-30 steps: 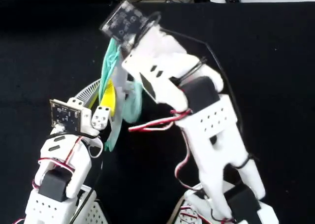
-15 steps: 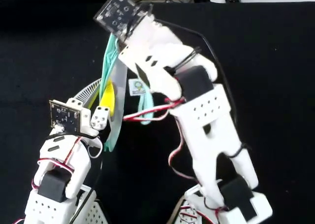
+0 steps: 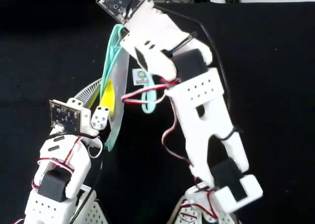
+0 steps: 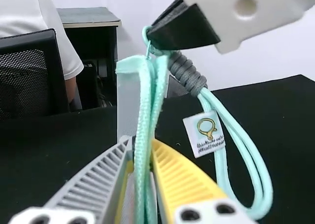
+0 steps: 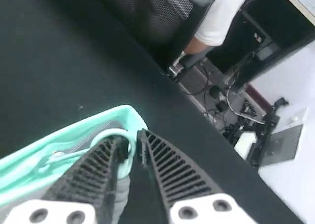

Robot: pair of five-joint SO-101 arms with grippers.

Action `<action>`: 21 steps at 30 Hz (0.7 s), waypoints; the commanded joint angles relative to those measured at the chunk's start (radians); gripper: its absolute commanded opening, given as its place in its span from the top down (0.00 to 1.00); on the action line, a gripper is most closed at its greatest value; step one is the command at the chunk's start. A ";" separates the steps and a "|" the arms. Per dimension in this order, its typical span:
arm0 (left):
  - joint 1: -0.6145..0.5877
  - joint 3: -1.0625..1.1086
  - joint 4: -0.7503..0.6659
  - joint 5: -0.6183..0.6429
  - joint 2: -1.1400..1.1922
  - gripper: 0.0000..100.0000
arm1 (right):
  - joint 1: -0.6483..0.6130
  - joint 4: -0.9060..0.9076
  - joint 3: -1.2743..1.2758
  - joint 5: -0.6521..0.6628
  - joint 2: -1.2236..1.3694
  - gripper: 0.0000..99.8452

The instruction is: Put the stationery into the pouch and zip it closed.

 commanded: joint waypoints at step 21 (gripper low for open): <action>0.004 -0.007 0.009 0.003 -0.020 0.97 | 0.347 0.118 -0.624 0.008 0.547 0.99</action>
